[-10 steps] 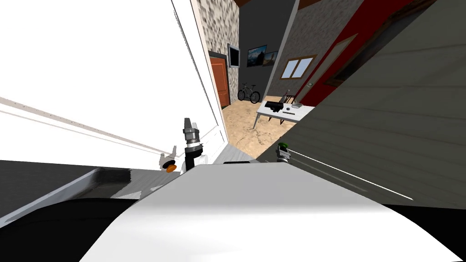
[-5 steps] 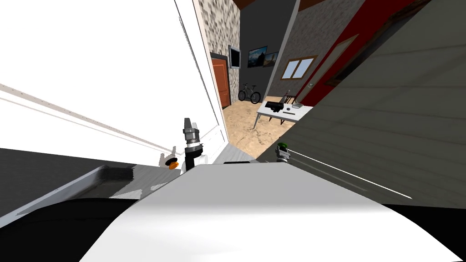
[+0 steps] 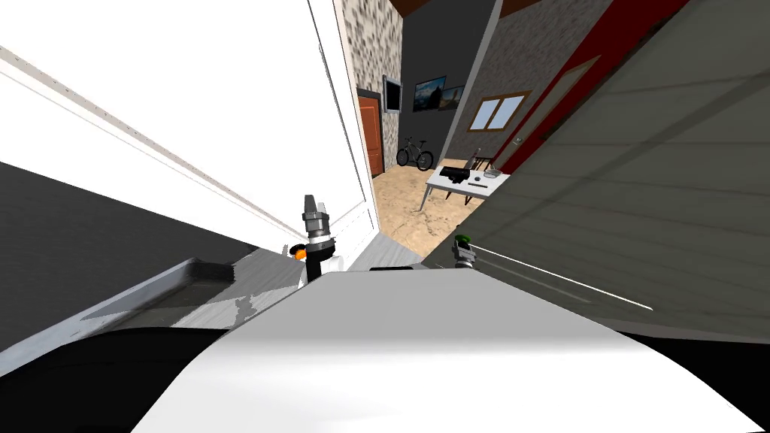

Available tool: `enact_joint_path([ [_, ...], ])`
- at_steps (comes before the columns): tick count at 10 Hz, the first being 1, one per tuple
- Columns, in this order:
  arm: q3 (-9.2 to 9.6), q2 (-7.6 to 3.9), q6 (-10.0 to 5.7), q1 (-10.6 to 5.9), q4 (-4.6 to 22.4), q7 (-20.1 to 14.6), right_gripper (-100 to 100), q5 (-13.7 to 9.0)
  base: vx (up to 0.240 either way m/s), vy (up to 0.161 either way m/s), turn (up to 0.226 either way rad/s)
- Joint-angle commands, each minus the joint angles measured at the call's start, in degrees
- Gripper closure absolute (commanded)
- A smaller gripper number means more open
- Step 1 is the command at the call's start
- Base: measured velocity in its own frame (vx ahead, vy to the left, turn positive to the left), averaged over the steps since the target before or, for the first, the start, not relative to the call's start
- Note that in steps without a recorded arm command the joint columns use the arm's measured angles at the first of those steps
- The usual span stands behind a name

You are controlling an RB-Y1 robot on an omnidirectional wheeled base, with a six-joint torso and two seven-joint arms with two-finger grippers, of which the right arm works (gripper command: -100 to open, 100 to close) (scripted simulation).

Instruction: Pull the door open

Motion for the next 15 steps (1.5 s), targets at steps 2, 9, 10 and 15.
enact_joint_path([
  [2, 1.98, -0.90, -0.21, 0.71, -1.1, -1.6, 100, 1.0, -0.244, 0.034, 0.058],
  [9, 7.00, -2.99, -1.51, 2.69, -3.0, -4.8, 100, 3.9, -0.219, -0.004, 0.062],
  [10, 8.08, -3.50, -1.94, 3.14, -3.5, -5.4, 100, 4.5, -0.263, -0.029, 0.077],
  [15, 10.92, -4.87, -3.38, 4.39, -4.0, -7.4, 100, 6.1, -0.204, -0.013, 0.052],
])
